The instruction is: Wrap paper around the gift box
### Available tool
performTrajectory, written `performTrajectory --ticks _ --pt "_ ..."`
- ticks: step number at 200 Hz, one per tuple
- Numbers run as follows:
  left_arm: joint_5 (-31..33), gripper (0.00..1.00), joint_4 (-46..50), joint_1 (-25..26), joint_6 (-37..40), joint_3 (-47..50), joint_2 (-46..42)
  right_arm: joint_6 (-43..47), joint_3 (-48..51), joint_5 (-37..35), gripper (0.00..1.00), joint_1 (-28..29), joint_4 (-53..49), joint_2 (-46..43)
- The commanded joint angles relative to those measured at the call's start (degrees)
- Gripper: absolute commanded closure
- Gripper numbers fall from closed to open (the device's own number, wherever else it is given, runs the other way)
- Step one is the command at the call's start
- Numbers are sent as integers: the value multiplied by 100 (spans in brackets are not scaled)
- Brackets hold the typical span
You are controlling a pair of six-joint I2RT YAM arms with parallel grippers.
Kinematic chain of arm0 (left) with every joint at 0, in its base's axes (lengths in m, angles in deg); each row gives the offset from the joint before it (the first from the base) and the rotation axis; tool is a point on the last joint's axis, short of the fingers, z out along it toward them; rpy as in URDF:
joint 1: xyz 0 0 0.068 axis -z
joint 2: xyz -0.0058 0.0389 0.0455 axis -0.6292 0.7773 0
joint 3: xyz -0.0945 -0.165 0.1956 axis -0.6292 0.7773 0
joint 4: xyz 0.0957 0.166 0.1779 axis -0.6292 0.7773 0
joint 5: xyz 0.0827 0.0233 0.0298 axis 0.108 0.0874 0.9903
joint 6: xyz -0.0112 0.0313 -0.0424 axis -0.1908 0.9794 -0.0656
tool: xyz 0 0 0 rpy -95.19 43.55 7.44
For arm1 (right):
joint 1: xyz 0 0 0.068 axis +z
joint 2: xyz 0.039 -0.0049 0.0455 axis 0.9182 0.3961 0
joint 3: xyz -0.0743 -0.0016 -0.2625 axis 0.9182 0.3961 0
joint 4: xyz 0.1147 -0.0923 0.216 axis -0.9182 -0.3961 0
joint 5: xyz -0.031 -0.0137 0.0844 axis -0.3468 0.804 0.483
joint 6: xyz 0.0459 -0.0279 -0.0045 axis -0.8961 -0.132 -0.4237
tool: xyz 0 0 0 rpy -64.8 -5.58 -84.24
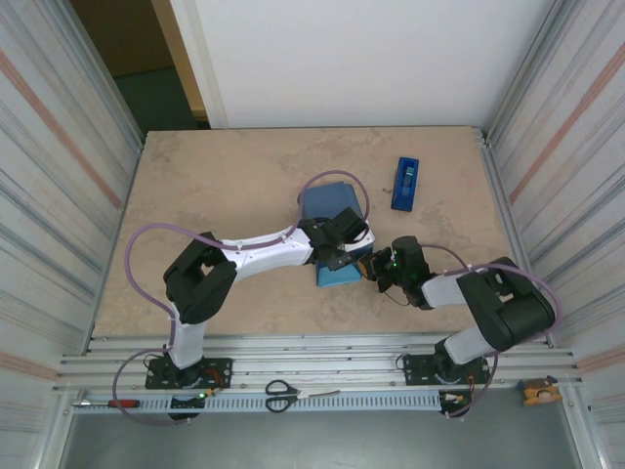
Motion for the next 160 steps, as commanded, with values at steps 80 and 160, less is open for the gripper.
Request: performTrajectory --ticks 80,160 --pt "-356 40 707 -49 -198 261 578 919 -243 912 100 -598 -679 37" --pt "-380 40 742 -44 -170 242 590 406 -325 195 100 -4 -36 642"
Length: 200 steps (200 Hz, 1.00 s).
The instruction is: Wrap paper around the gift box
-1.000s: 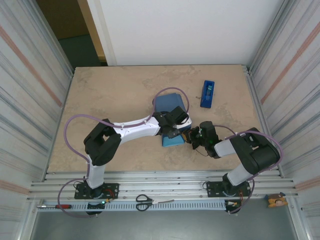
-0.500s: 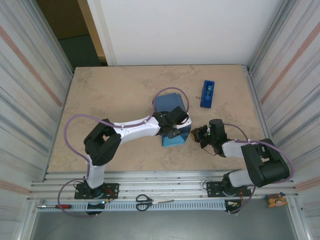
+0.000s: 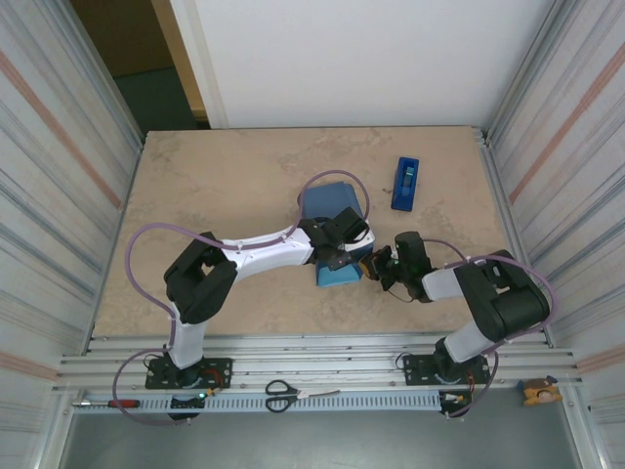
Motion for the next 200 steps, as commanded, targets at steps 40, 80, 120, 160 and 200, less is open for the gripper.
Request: performTrajectory --ticks 40,80,120,160,200 --pt "-417 40 709 -44 -168 302 568 -417 -190 -812 100 406 -353 16" --pt "-417 40 709 -44 -177 335 571 -1160 -62 -1193 100 612 188 109" --pt "-417 40 709 -48 -181 303 593 -1347 -90 -1390 100 795 -206 74" --pt "-400 40 711 -45 -192 307 592 -1145 80 -1505 100 1014 -738 -218" --pt "-395 40 718 -45 -194 321 599 -1042 405 -1600 100 1227 -869 -578"
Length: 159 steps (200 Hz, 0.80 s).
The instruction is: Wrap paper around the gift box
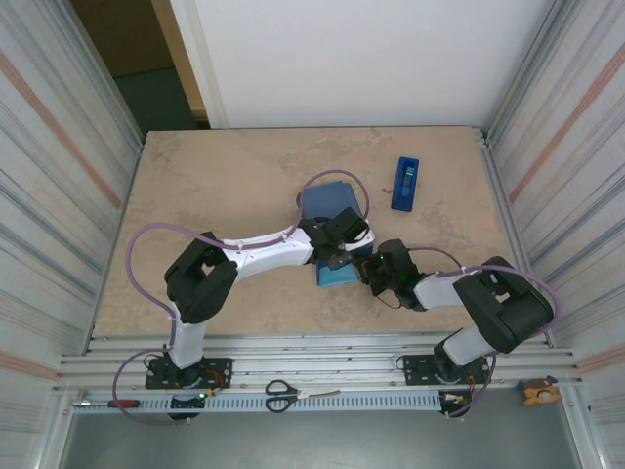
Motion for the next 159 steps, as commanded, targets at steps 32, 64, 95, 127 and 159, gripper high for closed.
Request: performTrajectory --ticks 32,64,95,127,159 --pt "-434 40 731 -42 -154 314 582 87 424 75 100 349 -441 -363" --pt "-451 40 739 -42 -157 312 581 521 294 25 100 230 -942 -909" --pt "-459 40 731 -42 -166 332 572 984 168 183 100 -291 -1408 -1251" --pt "-461 40 732 -42 -152 329 580 1361 -17 781 100 -747 -1043 -844" --pt "-461 40 731 -43 -153 321 583 1565 -331 1116 100 -711 -802 -285"
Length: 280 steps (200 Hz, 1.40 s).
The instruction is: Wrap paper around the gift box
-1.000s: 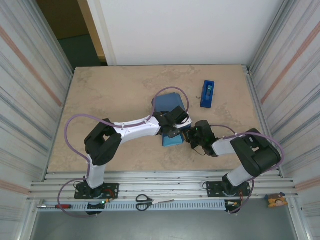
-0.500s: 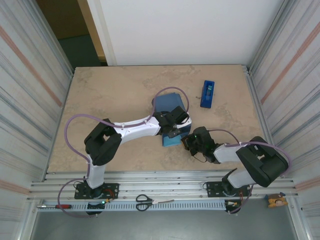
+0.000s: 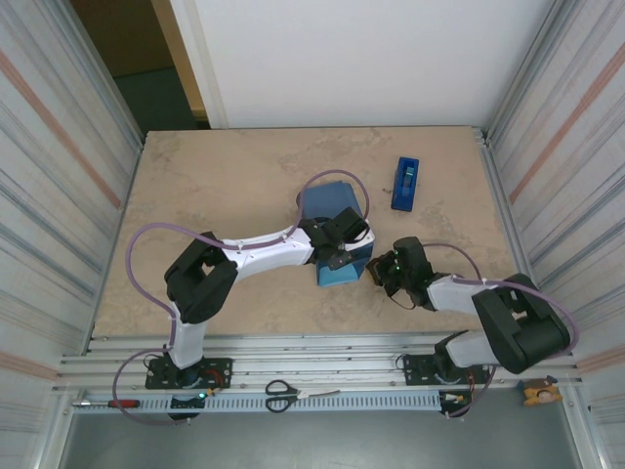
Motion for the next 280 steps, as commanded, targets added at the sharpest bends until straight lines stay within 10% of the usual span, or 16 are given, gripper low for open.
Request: performTrajectory --ticks 1,162,225,280 --pt "-461 40 731 -43 -155 321 584 413 -318 384 100 40 116 300" --pt "-461 40 744 -54 -122 338 563 -23 68 -205 100 1064 -594 -171" --pt "-498 40 740 -52 -133 373 570 1182 -333 731 100 -854 -1260 -714" --pt "-517 41 748 -52 -135 391 569 1128 -605 1149 100 -1012 -420 156"
